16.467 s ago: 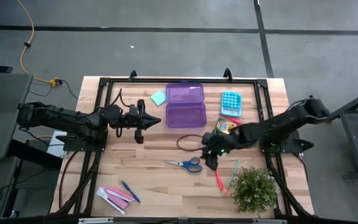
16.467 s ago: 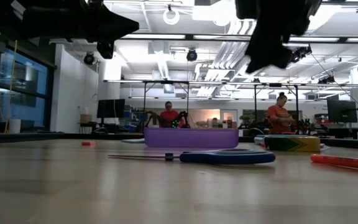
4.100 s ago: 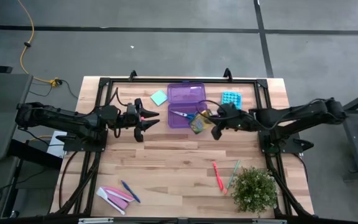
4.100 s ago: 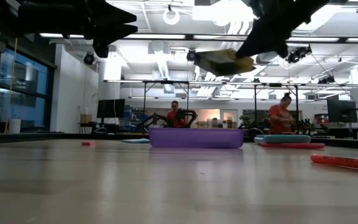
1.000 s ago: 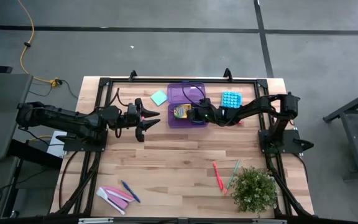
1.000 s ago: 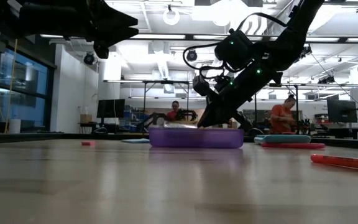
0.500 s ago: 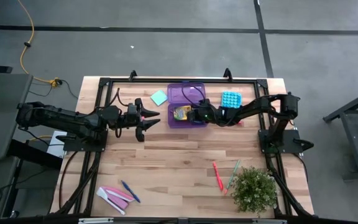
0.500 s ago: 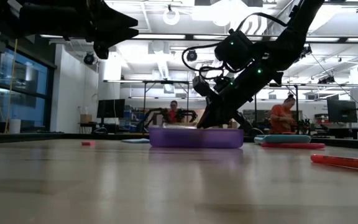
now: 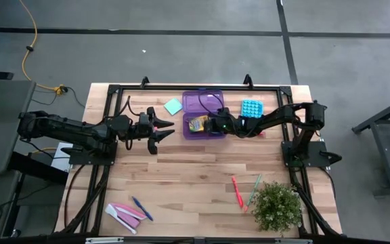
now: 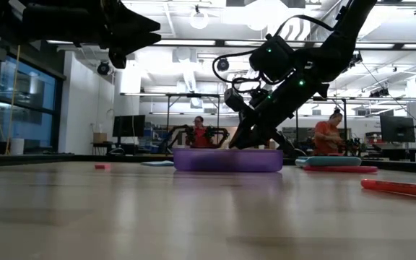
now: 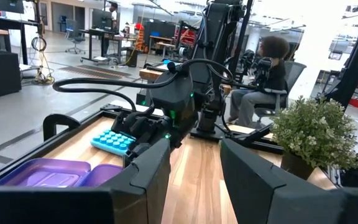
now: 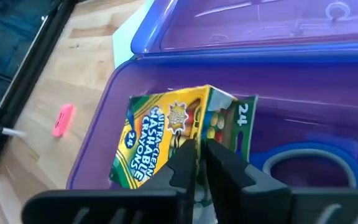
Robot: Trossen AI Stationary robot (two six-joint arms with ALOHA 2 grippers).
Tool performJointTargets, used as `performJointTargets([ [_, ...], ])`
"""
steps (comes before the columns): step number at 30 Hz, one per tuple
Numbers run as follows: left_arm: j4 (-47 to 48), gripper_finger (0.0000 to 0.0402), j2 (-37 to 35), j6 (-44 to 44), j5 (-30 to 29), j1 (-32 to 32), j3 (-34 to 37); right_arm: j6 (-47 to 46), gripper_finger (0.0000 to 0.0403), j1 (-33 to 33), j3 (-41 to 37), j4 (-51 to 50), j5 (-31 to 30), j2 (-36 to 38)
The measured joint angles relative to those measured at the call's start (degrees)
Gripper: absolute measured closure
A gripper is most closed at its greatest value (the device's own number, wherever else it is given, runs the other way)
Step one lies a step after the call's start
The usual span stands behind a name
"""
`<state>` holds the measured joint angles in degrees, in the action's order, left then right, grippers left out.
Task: Pack school essentials
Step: Put the yellow crayon box into the violet supply box
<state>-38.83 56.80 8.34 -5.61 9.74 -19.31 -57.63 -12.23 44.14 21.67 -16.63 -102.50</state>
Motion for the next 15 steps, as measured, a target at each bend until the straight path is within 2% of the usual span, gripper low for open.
performJointTargets([
  [8,0.02,0.027,0.0,0.0,0.02,0.0,0.0,-0.27,0.0336,-0.29,0.01,0.14,-3.1,0.02],
  [15,0.2,0.027,0.0,0.0,0.02,0.0,0.0,13.77,0.0305,-2.52,0.0,-0.01,-3.28,5.01],
])
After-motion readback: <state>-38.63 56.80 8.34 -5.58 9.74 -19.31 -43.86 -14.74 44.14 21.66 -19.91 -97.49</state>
